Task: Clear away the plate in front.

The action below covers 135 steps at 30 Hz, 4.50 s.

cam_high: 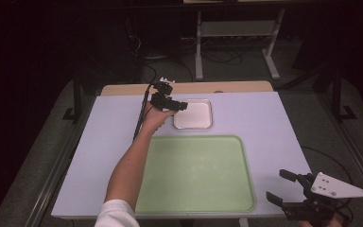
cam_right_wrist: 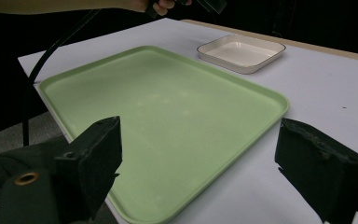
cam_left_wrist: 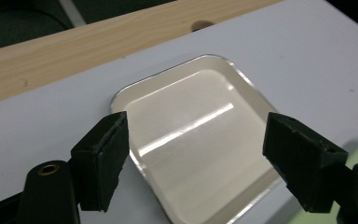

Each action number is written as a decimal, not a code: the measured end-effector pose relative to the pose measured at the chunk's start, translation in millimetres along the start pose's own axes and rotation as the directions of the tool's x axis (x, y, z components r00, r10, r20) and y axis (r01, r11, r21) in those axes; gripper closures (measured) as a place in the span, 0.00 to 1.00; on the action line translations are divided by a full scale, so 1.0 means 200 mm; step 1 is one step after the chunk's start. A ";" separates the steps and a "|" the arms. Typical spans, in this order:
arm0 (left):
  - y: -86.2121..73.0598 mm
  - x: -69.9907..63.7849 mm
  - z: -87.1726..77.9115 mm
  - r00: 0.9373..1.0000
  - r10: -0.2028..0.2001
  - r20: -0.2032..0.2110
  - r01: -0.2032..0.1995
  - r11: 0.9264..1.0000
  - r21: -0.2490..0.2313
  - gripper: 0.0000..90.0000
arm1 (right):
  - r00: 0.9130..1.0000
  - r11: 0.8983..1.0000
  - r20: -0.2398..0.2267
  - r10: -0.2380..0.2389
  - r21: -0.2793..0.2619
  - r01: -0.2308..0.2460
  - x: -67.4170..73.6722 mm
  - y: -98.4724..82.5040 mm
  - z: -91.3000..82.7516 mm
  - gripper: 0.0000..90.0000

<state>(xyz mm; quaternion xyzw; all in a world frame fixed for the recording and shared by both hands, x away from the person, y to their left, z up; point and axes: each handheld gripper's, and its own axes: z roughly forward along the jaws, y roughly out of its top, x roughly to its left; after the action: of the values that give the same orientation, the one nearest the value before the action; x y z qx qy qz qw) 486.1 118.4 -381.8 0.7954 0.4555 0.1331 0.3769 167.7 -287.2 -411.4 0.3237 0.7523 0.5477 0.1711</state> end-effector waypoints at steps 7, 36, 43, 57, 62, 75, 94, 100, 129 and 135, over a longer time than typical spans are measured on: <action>-0.03 0.06 0.09 0.996 -0.082 -0.024 0.082 0.996 0.030 0.27 | 1.000 1.000 0.001 0.003 -0.002 -0.003 0.00 0.00 0.00 0.16; -0.10 0.14 0.24 0.971 -0.219 -0.099 0.230 0.965 0.124 0.63 | 1.000 1.000 -0.009 0.008 -0.006 -0.008 0.00 0.00 -0.01 0.16; -0.11 0.15 0.25 0.960 -0.265 -0.088 0.275 0.953 0.130 0.71 | 1.000 1.000 -0.011 0.009 -0.005 -0.009 0.00 0.00 -0.01 0.16; -0.12 0.14 0.28 0.952 -0.282 -0.119 0.298 0.942 0.153 0.84 | 1.000 1.000 -0.014 0.011 -0.006 -0.011 0.00 0.00 -0.01 0.16; -0.12 0.14 0.28 0.951 -0.286 -0.120 0.303 0.941 0.153 0.88 | 1.000 1.000 -0.015 0.012 -0.006 -0.012 0.00 0.00 -0.01 0.16; -0.13 0.15 0.28 0.917 -0.385 -0.101 0.396 0.910 0.124 0.97 | 1.000 1.000 -0.018 0.015 -0.007 -0.015 0.00 -0.01 -0.01 0.16; -0.13 0.17 0.24 0.891 -0.446 -0.086 0.453 0.889 0.074 0.98 | 0.999 1.000 -0.027 0.025 -0.004 -0.025 0.01 -0.01 -0.01 0.16; -0.12 0.17 0.22 0.885 -0.459 -0.079 0.464 0.883 0.063 0.98 | 0.999 1.000 -0.025 0.025 -0.002 -0.025 0.00 -0.01 -0.01 0.16; -0.10 0.17 -0.02 0.872 -0.487 -0.045 0.487 0.873 -0.002 0.98 | 1.000 1.000 -0.015 0.026 -0.010 -0.027 0.01 -0.01 0.00 0.15; -0.10 0.16 -0.07 0.875 -0.484 -0.013 0.484 0.875 -0.004 0.98 | 1.000 1.000 -0.015 0.026 -0.011 -0.027 0.01 -0.01 0.00 0.15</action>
<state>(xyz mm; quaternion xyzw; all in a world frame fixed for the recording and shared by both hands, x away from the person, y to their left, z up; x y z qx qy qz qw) 483.5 157.8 -391.4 0.6554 0.6423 0.0402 0.3954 164.7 -286.3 -413.0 0.3286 0.7462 0.5565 0.1599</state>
